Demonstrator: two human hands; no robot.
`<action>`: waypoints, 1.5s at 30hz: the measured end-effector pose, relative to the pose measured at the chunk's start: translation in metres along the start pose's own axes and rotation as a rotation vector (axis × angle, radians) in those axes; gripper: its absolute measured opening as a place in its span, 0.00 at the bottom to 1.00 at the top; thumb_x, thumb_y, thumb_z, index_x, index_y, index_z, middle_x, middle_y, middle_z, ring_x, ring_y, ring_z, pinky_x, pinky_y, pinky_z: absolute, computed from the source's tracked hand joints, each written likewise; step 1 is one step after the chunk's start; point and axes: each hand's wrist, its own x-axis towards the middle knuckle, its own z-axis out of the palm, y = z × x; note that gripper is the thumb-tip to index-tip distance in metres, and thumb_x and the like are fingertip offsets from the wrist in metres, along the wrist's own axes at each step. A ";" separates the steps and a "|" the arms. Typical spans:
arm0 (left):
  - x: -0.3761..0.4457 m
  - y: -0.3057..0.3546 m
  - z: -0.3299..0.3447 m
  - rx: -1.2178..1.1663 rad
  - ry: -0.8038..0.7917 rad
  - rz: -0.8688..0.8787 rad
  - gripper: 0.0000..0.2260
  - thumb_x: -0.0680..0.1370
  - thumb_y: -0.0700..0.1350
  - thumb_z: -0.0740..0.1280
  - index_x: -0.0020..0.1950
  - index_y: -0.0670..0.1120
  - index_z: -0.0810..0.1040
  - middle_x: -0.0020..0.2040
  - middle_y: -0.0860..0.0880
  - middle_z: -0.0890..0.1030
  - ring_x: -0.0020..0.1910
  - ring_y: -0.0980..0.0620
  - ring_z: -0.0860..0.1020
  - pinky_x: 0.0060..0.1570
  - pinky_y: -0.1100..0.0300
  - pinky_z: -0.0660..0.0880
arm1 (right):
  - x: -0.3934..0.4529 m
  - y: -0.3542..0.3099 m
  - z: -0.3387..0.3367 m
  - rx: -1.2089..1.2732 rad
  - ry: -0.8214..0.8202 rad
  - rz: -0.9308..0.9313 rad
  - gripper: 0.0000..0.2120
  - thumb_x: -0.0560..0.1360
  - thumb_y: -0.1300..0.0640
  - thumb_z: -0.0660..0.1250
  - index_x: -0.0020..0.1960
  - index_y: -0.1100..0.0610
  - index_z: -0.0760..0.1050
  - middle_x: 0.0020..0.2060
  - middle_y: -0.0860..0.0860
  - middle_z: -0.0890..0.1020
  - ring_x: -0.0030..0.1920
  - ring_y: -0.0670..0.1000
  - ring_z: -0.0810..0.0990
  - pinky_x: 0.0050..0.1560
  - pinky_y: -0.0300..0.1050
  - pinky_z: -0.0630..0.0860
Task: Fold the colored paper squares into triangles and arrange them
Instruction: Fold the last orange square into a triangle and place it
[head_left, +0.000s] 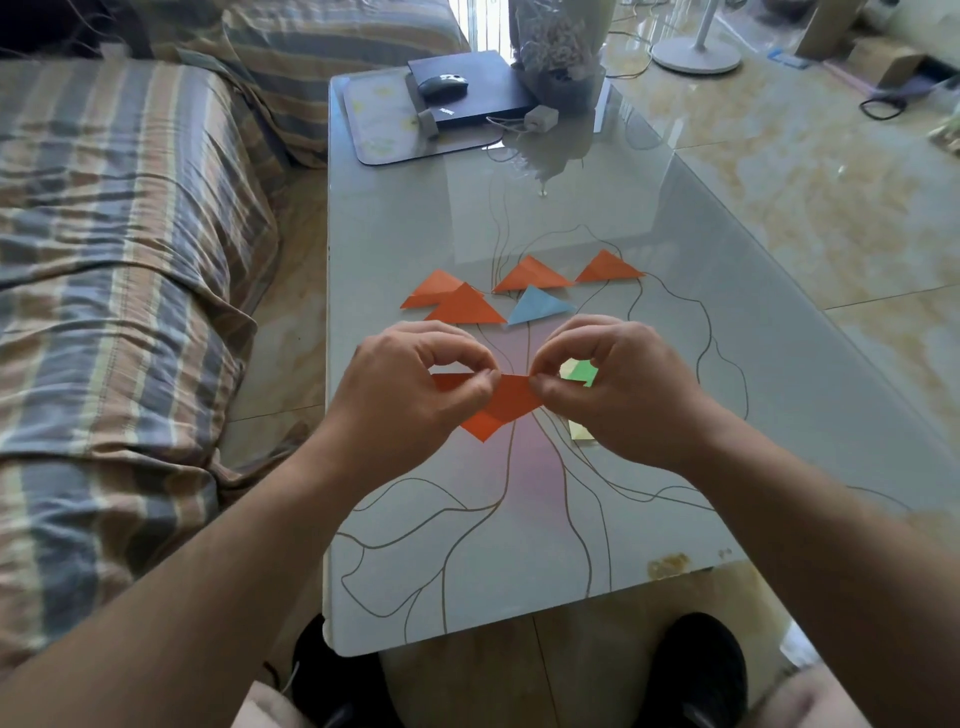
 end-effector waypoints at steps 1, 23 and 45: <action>0.000 -0.001 0.000 0.019 0.017 0.020 0.02 0.75 0.51 0.74 0.44 0.58 0.86 0.45 0.65 0.83 0.52 0.60 0.81 0.55 0.54 0.80 | 0.000 0.001 0.000 -0.002 -0.003 -0.001 0.06 0.73 0.52 0.75 0.40 0.42 0.83 0.43 0.40 0.83 0.49 0.44 0.81 0.48 0.37 0.75; 0.008 -0.013 -0.011 0.150 0.157 0.269 0.03 0.77 0.47 0.76 0.46 0.49 0.88 0.47 0.58 0.85 0.57 0.55 0.80 0.61 0.49 0.76 | 0.003 0.004 -0.007 -0.096 0.164 -0.165 0.04 0.74 0.56 0.77 0.43 0.47 0.85 0.49 0.44 0.81 0.51 0.45 0.79 0.50 0.32 0.74; 0.011 -0.025 -0.014 0.198 0.088 0.176 0.03 0.76 0.50 0.77 0.47 0.52 0.88 0.47 0.61 0.84 0.56 0.55 0.81 0.59 0.51 0.78 | 0.008 0.013 -0.024 -0.244 0.090 -0.020 0.09 0.73 0.55 0.78 0.37 0.48 0.80 0.39 0.42 0.78 0.45 0.49 0.77 0.45 0.39 0.68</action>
